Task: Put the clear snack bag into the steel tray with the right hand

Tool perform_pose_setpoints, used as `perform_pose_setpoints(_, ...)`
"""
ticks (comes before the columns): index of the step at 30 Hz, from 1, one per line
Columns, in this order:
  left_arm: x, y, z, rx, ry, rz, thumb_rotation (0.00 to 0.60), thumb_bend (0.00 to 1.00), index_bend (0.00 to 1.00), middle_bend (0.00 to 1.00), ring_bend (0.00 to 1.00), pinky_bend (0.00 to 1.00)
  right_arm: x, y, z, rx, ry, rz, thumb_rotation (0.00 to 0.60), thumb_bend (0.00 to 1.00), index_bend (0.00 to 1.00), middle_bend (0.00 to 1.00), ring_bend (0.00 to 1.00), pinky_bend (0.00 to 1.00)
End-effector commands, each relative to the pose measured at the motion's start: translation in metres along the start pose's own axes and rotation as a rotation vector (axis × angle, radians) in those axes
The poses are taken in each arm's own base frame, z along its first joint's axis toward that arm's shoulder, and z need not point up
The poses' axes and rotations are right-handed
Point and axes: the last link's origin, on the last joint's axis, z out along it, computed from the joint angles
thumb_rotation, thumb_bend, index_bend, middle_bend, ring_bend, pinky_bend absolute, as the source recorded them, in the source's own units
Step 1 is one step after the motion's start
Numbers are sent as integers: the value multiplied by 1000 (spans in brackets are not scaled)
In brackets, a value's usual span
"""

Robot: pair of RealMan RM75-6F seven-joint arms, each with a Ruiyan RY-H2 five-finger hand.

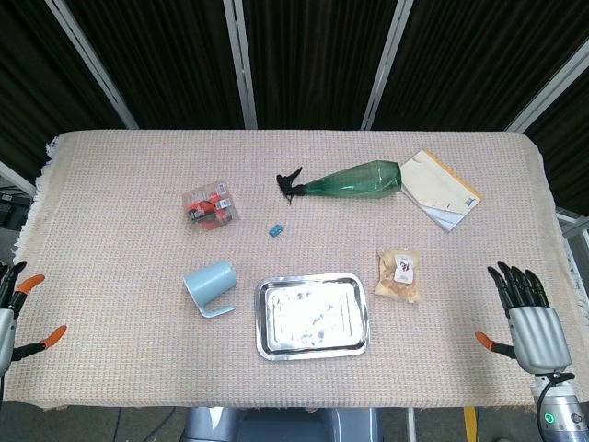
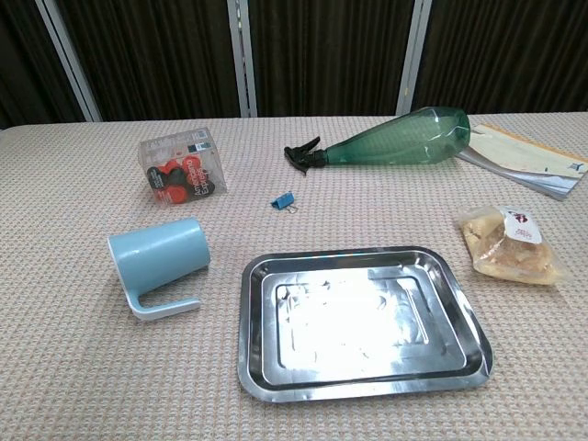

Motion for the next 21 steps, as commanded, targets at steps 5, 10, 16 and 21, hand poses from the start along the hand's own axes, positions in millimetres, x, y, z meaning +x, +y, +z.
perform_pose_setpoints(5, -2, -1, -4, 13, -9, 10, 477, 39, 208, 44, 2, 0, 0, -1, 1, 2, -1, -1, 600, 0, 24, 0, 0, 4)
perform_pose_setpoints(10, -1, -1, -4, 3, -7, 6, 479, 40, 210, 45, 3, 0, -1, -2, 1, 10, -3, -1, 600, 0, 24, 0, 0, 4)
perform_pose_setpoints(16, 0, -2, -5, 0, -7, 0, 477, 40, 211, 45, 3, 0, -1, -2, 0, 10, -2, 2, 600, 0, 24, 0, 0, 4)
perform_pose_setpoints(21, 0, -1, -3, -6, -8, -2, 477, 40, 214, 45, 3, 0, -1, -1, -1, 4, -5, 2, 600, 0, 24, 0, 0, 4)
